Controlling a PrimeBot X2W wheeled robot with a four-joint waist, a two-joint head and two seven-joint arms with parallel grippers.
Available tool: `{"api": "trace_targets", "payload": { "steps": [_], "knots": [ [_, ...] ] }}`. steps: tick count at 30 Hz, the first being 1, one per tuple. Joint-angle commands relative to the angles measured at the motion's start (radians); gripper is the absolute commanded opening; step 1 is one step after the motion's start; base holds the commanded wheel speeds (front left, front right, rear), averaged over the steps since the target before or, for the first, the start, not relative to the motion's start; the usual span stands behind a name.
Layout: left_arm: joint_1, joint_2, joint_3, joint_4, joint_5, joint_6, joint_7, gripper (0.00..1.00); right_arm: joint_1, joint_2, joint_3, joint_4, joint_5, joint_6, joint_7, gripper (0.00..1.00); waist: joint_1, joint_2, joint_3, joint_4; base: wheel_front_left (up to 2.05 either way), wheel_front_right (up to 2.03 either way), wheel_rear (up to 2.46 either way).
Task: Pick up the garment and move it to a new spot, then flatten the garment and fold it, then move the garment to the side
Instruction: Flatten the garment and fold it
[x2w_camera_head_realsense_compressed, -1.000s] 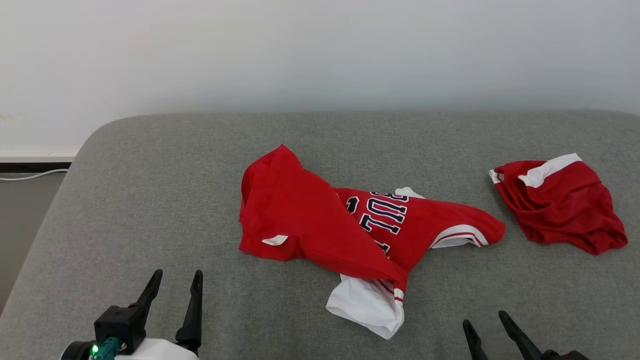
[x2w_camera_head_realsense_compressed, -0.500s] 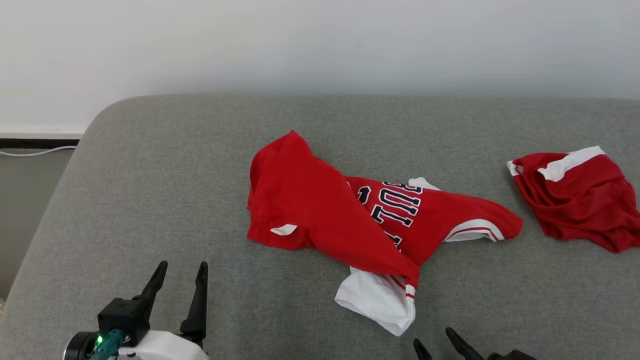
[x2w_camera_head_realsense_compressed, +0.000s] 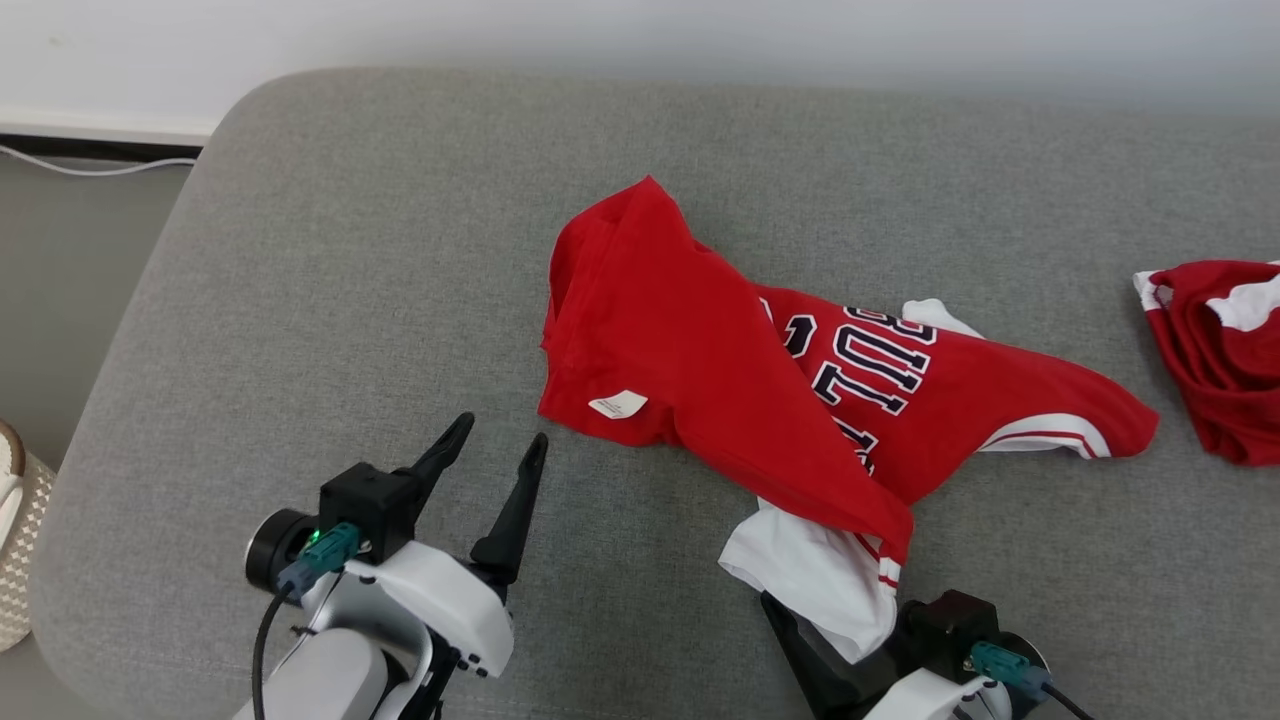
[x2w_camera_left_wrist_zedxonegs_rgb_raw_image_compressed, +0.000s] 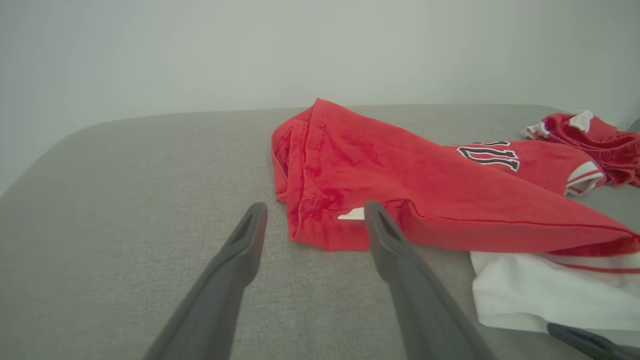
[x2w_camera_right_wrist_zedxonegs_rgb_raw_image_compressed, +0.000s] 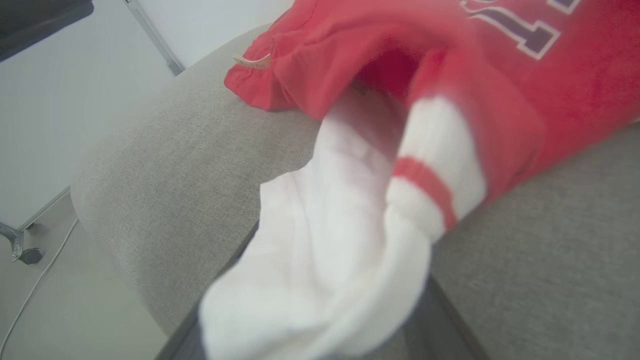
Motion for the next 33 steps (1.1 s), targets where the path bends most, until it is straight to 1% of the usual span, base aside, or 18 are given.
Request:
{"api": "trace_targets", "payload": {
  "steps": [1,9,13,14,15,16,17,18,19,20,21,22,23,25,28,32,33],
  "knots": [
    [-0.076,0.011,0.022,0.004,0.01,-0.02,0.011,1.0,-0.034,0.006,0.034,-0.006,0.012,0.0,-0.014,1.0,0.0,0.0,0.032,0.017,0.0,0.0,0.0],
    [-0.206,-0.049,-0.027,0.159,-0.016,-0.124,0.046,1.0,-0.101,0.013,0.081,0.022,0.022,0.0,-0.014,1.0,0.0,0.0,0.085,0.014,0.0,0.0,0.0],
    [-0.253,-0.073,-0.029,0.248,-0.035,-0.158,0.048,1.0,-0.124,0.016,0.098,0.027,0.023,0.0,-0.014,0.99,0.0,0.0,0.104,0.004,0.0,0.0,0.0],
    [-0.265,-0.075,-0.029,0.269,-0.037,-0.164,0.047,1.0,-0.13,0.016,0.103,0.027,0.022,0.0,-0.014,0.92,0.0,0.0,0.109,0.001,0.0,0.0,0.0],
    [-0.275,-0.081,-0.027,0.287,-0.043,-0.172,0.043,1.0,-0.135,0.015,0.108,0.028,0.022,0.0,-0.014,0.74,0.0,0.0,0.112,0.0,0.0,0.0,0.0],
    [-0.285,-0.086,-0.026,0.306,-0.048,-0.18,0.041,1.0,-0.139,0.015,0.112,0.031,0.023,0.0,-0.014,0.52,0.0,0.0,0.115,-0.002,0.0,0.0,0.0],
    [-0.294,-0.089,-0.026,0.324,-0.052,-0.187,0.04,1.0,-0.143,0.016,0.116,0.031,0.024,0.0,-0.014,0.5,0.0,0.0,0.119,-0.004,0.0,0.0,0.0],
    [-0.303,-0.093,-0.026,0.341,-0.055,-0.194,0.039,1.0,-0.146,0.016,0.119,0.031,0.025,0.0,-0.014,0.52,0.0,0.0,0.121,-0.006,0.0,0.0,0.0],
    [-0.311,-0.097,-0.025,0.356,-0.061,-0.201,0.036,1.0,-0.149,0.016,0.122,0.029,0.027,0.0,-0.014,0.6,0.0,0.0,0.126,-0.008,0.0,0.0,0.0],
    [-0.318,-0.102,-0.024,0.373,-0.07,-0.209,0.037,1.0,-0.152,0.015,0.127,0.028,0.029,0.0,-0.014,0.64,0.0,0.0,0.129,-0.009,0.0,0.0,0.0],
    [-0.326,-0.104,-0.024,0.39,-0.075,-0.216,0.037,1.0,-0.155,0.014,0.13,0.027,0.03,0.0,-0.014,0.64,0.0,0.0,0.132,-0.01,0.0,0.0,0.0],
    [-0.333,-0.106,-0.023,0.408,-0.08,-0.221,0.035,1.0,-0.157,0.013,0.134,0.026,0.031,0.0,-0.014,0.71,0.0,0.0,0.136,-0.012,0.0,0.0,0.0],
    [-0.339,-0.112,-0.018,0.425,-0.093,-0.227,0.035,1.0,-0.161,0.012,0.141,0.026,0.034,0.0,-0.014,0.76,0.0,0.0,0.139,-0.014,0.0,0.0,0.0],
    [-0.353,-0.114,-0.014,0.461,-0.103,-0.234,0.033,1.0,-0.168,0.01,0.151,0.023,0.035,0.0,-0.014,0.84,0.0,0.0,0.147,-0.019,0.0,0.0,0.0],
    [-0.366,-0.119,-0.009,0.495,-0.115,-0.241,0.026,1.0,-0.174,0.009,0.166,0.019,0.041,0.0,-0.014,0.85,0.0,0.0,0.152,-0.022,0.0,0.0,0.0],
    [-0.391,-0.131,-0.008,0.547,-0.139,-0.258,0.008,1.0,-0.186,0.005,0.18,0.017,0.045,0.0,-0.014,0.84,0.0,0.0,0.165,-0.025,0.0,0.0,0.0],
    [-0.397,-0.136,-0.01,0.556,-0.148,-0.263,0.002,0.76,-0.188,0.005,0.183,0.015,0.047,0.0,-0.014,0.69,0.0,0.0,0.168,-0.025,0.0,0.0,0.0]
  ]
}}
